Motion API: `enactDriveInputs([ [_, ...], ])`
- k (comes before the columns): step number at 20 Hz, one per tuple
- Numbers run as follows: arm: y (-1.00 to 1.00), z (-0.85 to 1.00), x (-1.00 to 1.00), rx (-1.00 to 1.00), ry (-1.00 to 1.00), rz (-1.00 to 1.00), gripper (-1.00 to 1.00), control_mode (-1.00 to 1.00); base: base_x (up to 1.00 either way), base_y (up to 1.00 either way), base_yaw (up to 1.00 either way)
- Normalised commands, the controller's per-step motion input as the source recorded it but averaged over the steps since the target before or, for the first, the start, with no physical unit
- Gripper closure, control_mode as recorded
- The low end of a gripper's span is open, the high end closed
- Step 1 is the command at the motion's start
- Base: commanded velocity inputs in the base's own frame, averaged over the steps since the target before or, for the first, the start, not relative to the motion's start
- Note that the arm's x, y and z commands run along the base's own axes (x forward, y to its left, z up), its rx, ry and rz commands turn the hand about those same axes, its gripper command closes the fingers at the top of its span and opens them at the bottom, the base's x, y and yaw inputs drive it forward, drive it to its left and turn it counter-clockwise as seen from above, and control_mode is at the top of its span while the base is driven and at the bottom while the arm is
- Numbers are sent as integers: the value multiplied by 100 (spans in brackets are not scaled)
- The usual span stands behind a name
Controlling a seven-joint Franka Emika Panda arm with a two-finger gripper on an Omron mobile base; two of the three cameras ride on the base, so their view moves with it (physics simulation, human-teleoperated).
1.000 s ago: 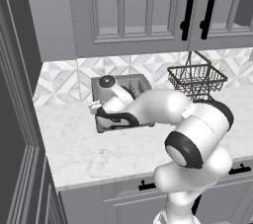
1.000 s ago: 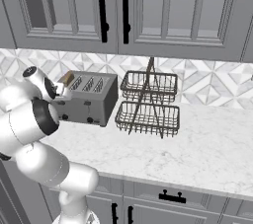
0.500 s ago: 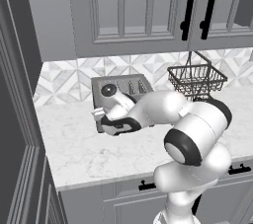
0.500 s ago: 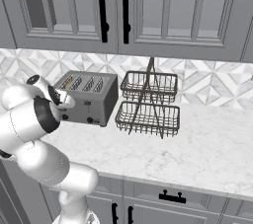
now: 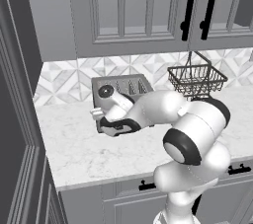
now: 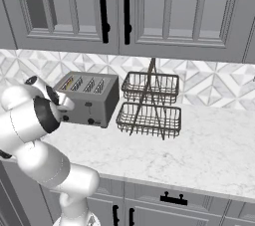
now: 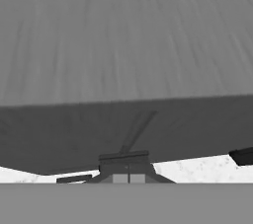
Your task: Start the toaster. Once the lever pops up, take the bread to the plate on the dining counter.
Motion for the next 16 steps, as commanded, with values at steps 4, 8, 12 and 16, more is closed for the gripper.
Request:
enactDriveInputs([
  [4, -11, -62, -50, -2, -1, -4, 100, -100, 0, 0, 0],
  [8, -21, 0, -73, 0, -7, 0, 100, -100, 0, 0, 0],
  [12, -20, 43, -64, 7, -10, 0, 100, -100, 0, 0, 0],
  [16, -10, 71, -33, 7, -10, 0, 100, -100, 0, 0, 0],
])
